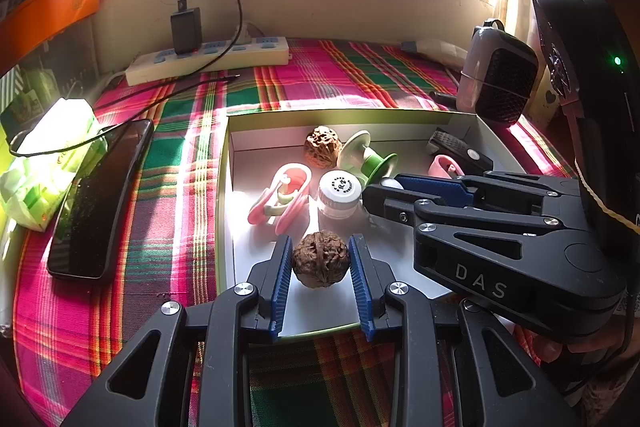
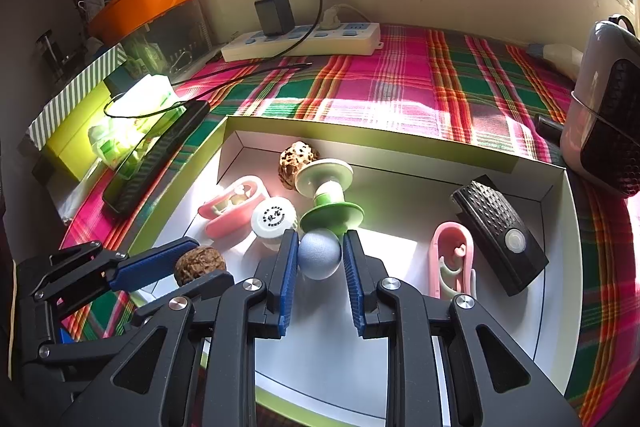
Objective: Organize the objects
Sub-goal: 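Open both grippers to drop the walnut and white ball into the box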
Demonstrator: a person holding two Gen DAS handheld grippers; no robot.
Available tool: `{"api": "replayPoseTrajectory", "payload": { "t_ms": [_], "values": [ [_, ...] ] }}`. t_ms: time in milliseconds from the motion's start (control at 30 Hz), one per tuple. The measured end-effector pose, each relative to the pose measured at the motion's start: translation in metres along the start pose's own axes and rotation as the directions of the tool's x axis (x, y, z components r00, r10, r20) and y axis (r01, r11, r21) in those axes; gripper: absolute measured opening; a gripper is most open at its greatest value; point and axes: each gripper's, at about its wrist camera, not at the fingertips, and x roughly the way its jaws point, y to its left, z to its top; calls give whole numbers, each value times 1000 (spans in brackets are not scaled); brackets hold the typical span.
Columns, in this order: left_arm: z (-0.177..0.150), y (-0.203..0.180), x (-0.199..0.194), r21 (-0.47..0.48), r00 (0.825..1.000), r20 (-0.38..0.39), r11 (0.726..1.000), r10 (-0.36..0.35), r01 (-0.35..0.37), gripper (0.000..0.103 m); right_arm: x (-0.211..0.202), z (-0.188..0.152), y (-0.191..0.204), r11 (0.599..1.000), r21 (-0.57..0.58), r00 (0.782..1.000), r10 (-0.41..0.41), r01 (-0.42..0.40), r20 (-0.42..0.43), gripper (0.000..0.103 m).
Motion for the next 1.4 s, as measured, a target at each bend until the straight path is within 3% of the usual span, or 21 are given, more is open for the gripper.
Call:
{"api": "replayPoseTrajectory", "payload": {
  "t_ms": [100,333,467,1400],
  "values": [
    [0,0,0,0,1000,1,1000,-1,1,27,0,0,0,1000,6,1000,3,-3,-1,34],
    [0,0,-1,1,1000,1,1000,1,-1,27,-1,0,0,1000,9,1000,3,-3,-1,36],
    [0,0,-1,2,1000,1,1000,1,-1,27,-2,0,1,1000,13,1000,5,-5,-1,43],
    [-1,5,-11,-1,1000,17,1000,19,-19,35,-20,-4,0,999,28,999,-18,17,32,49]
  ]
}}
